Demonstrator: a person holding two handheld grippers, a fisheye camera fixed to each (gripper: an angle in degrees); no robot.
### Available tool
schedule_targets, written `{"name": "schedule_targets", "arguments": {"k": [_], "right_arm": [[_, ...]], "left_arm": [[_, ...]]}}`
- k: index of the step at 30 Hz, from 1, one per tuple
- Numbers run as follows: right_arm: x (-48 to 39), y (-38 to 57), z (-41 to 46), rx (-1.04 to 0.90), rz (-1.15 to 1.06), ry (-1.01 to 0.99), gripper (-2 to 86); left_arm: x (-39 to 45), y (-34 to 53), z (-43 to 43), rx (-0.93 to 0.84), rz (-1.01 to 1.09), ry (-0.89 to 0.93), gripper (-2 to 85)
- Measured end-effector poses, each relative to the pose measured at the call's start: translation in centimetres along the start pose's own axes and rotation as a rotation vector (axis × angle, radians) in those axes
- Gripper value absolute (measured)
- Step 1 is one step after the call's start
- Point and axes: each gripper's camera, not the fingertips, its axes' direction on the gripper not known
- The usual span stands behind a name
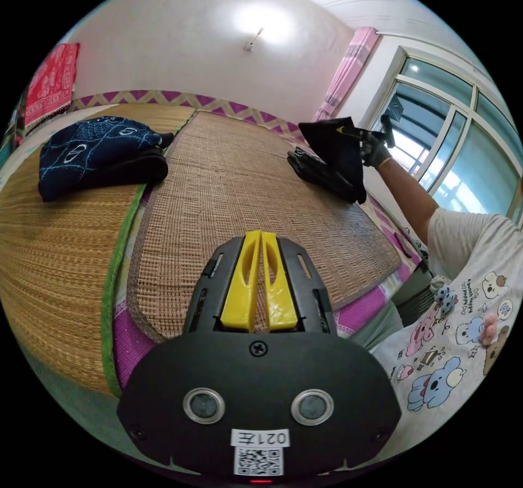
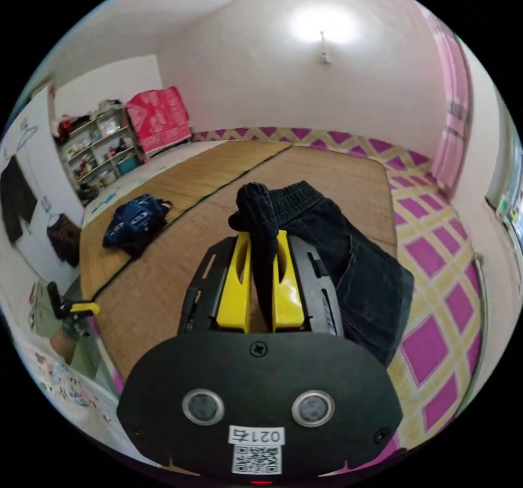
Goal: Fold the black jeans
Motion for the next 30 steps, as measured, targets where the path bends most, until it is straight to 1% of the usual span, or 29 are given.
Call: {"name": "schedule_targets", "arguments": {"k": [1,3,4,6,7,9,11,13,16,19,22,25,26,27,28,30], "right_arm": [[-1.5,-0.3,-0.5,-0.013,-0.029,-0.023,6.0],[-9.2,-0.4,-0.4,-0.09,-0.163,-0.091,6.1],[-11.4,-0.1,0.2,-0.121,-0.196,-0.112,6.1],[-20.2,2.7,4.1,-0.232,-0.313,-0.212,6.1],[-22.2,3.6,5.2,-0.258,-0.335,-0.233,6.1],[-29.2,7.7,9.9,-0.349,-0.404,-0.283,6.2],[-31.7,10.1,12.3,-0.407,-0.38,-0.331,6.3],[-32.1,11.2,11.6,-0.339,-0.374,-0.284,6.6],[-30.5,11.4,8.4,-0.265,-0.372,-0.274,7.4],[-27.4,10.9,6.3,-0.281,-0.316,-0.38,6.8],[-23.2,10.0,4.1,-0.271,-0.205,-0.486,4.4],[-15.8,8.6,0.2,-0.174,-0.012,-0.6,2.7],[-11.9,8.2,-2.5,-0.102,0.079,-0.638,2.3],[-7.8,8.1,-6.0,-0.022,0.156,-0.648,1.9],[-5.7,8.2,-8.0,0.021,0.187,-0.644,1.8],[2.9,9.8,-16.5,0.184,0.299,-0.589,1.3]], "left_arm": [[-0.4,0.3,-0.3,-0.001,-0.005,0.009,-1.0],[-1.2,1.0,-0.6,0.0,-0.025,0.029,-1.0],[-1.7,1.4,-0.8,0.001,-0.045,0.054,-1.0],[-2.4,2.2,-1.2,0.0,-0.075,0.096,-1.0],[-2.9,2.8,-1.5,-0.001,-0.1,0.109,-1.0],[-3.4,3.7,-2.0,-0.002,-0.132,0.128,-0.9],[-3.6,5.0,-3.0,0.003,-0.143,0.156,-0.9],[-3.5,6.0,-4.0,0.004,-0.131,0.142,-0.9],[-3.8,7.5,-4.7,-0.008,-0.121,0.122,-0.9],[-4.4,8.4,-4.7,-0.01,-0.132,0.147,-0.9],[-4.5,8.6,-4.8,0.012,-0.131,0.162,-0.9],[-4.2,8.6,-4.8,0.019,-0.125,0.168,-0.9],[-4.2,8.6,-4.7,0.02,-0.124,0.166,-0.9],[-4.2,8.6,-4.6,0.02,-0.123,0.164,-0.9],[-4.2,8.6,-4.4,0.02,-0.122,0.154,-0.8],[-4.6,8.5,-3.8,0.025,-0.123,0.132,-0.7]]}}
